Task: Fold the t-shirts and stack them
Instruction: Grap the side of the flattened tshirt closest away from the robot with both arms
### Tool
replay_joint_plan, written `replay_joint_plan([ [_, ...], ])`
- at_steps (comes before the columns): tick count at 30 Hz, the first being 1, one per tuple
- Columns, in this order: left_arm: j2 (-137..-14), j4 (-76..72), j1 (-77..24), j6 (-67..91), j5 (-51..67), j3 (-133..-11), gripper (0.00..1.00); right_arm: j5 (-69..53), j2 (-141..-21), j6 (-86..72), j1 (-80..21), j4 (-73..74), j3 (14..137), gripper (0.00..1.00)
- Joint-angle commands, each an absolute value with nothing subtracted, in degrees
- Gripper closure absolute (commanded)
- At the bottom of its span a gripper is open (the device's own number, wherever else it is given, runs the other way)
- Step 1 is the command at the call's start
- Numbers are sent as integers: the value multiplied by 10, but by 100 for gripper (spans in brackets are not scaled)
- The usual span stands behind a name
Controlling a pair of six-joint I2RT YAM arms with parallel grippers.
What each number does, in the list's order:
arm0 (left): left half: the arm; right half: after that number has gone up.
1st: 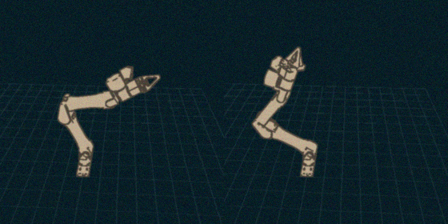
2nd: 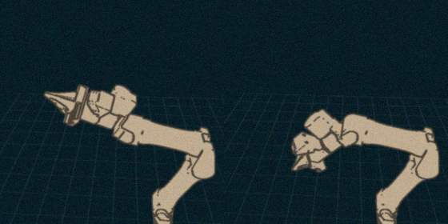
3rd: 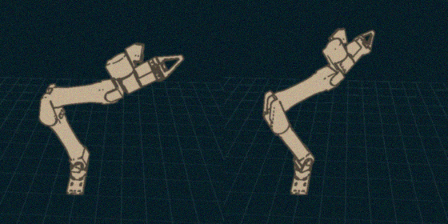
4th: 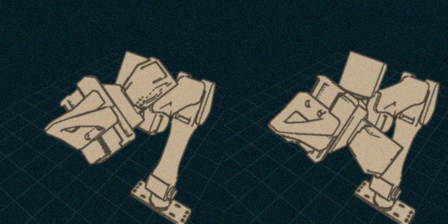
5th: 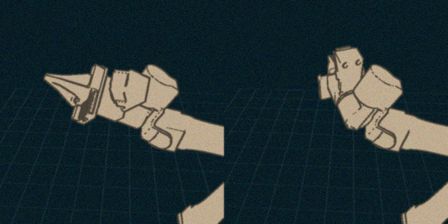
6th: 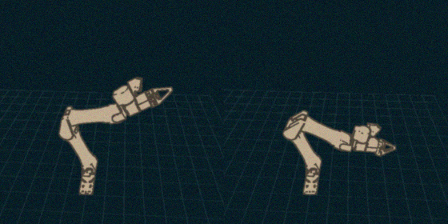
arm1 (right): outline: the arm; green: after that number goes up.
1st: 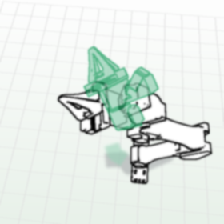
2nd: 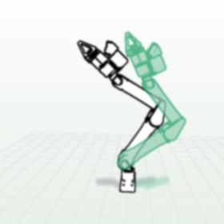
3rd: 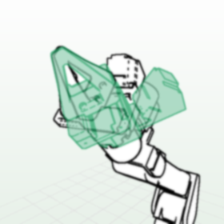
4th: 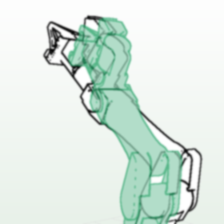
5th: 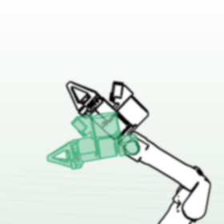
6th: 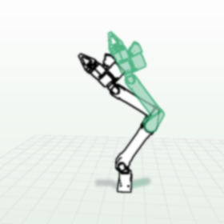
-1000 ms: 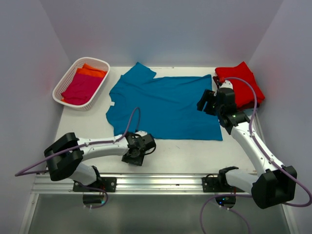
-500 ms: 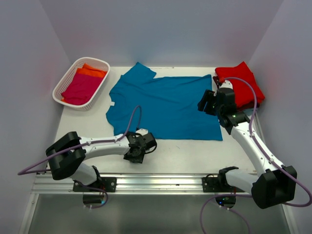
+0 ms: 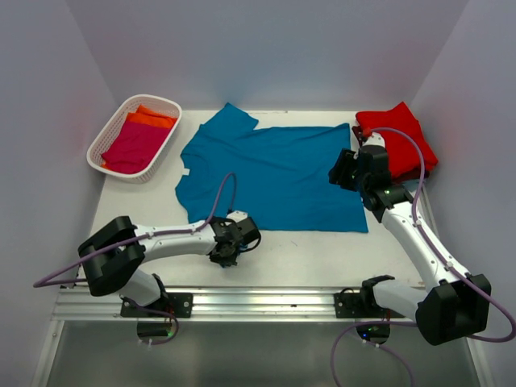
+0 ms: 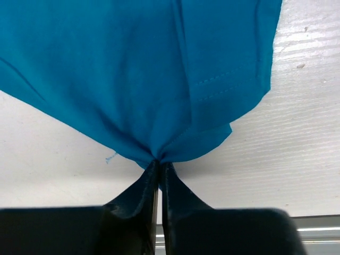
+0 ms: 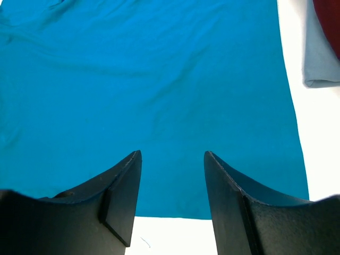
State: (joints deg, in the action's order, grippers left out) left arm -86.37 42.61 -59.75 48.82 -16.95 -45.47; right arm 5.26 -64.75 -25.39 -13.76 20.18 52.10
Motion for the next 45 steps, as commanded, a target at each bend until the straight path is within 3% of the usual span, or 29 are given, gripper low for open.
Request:
replay_joint_plan([
  [1,-874,422,-592,494,-186,-421,96,69,-646,-244,-137,204,521,46],
  [2,-871,424,-592,497,-186,-420,100,83,-647,-249,-138,209,523,46],
  [5,-860,439,-592,503,-186,-422,100,134,-643,-266,-138,235,526,45],
  [9,-829,479,-595,518,-192,-436,100,249,-644,-323,-135,300,525,33],
  [10,-820,489,-597,522,-200,-446,100,257,-647,-336,-125,324,521,24],
  [11,-799,499,-599,526,-205,-453,100,258,-650,-357,-117,333,516,20],
  [15,-750,540,-599,542,-239,-476,100,210,-658,-408,-68,333,448,17],
  [29,-693,563,-594,551,-290,-479,100,268,-697,-515,-35,339,368,21],
  [40,-666,518,-570,520,-263,-444,100,305,-685,-532,-6,313,354,35],
  [45,-668,519,-569,521,-263,-444,100,272,-702,-532,-3,292,352,36],
])
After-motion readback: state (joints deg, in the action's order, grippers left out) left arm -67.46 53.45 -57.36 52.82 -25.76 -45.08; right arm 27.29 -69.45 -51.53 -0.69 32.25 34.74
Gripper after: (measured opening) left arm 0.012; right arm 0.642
